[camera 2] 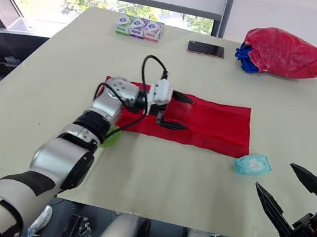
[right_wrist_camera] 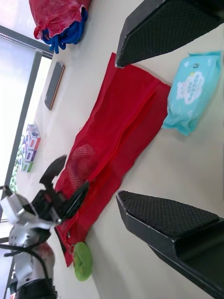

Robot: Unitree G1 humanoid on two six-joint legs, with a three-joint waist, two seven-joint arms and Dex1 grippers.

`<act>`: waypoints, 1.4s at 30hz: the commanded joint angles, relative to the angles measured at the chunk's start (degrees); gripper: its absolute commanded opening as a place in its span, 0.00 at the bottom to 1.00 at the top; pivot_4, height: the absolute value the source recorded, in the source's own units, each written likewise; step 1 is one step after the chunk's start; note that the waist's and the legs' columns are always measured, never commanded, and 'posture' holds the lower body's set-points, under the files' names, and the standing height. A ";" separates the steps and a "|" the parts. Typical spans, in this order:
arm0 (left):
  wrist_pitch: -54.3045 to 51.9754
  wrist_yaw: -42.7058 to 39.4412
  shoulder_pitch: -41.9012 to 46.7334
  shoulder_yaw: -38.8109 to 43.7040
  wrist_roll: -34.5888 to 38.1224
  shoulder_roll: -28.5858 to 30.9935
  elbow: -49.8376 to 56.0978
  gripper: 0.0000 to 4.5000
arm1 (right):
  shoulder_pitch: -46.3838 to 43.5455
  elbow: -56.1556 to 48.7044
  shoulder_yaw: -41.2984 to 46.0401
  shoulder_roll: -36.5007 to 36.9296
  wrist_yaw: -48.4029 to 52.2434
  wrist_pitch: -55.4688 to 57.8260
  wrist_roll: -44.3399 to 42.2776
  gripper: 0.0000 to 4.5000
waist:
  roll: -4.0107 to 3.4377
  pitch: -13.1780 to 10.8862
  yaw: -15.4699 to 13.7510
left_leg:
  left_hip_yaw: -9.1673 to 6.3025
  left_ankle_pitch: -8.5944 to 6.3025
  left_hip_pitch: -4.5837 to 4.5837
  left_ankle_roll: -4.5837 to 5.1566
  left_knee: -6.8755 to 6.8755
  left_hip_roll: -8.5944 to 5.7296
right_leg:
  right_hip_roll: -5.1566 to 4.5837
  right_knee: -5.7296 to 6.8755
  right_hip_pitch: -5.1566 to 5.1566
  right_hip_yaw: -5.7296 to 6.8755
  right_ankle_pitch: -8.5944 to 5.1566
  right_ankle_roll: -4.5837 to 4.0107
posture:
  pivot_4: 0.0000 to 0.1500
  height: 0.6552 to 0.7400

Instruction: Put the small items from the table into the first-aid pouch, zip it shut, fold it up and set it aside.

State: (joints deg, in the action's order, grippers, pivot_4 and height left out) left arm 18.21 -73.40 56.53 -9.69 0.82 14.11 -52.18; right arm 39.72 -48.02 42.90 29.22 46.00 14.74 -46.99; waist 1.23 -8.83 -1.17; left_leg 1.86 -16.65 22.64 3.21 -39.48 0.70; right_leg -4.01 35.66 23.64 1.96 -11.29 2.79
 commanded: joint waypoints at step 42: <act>3.01 25.14 5.02 -7.71 -13.73 -13.33 -11.33 0.01 | 2.82 -0.37 -3.06 -0.51 -12.01 0.06 10.93 1.00 | 0.00 0.00 0.01 | -0.01 -0.01 0.03 0.02 0.00 -0.03 | -0.03 -0.04 0.01 0.02 -0.22 -0.04 | 1.00 1.00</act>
State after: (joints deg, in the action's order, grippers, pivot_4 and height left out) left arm 20.43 -48.03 60.53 -18.44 -13.84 1.07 -64.76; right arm 42.77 -48.30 39.23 28.11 35.56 14.12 -38.13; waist 1.23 -8.83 -1.15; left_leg 1.86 -16.67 22.66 3.23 -39.48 0.67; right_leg -4.04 35.61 23.65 1.98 -11.51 2.75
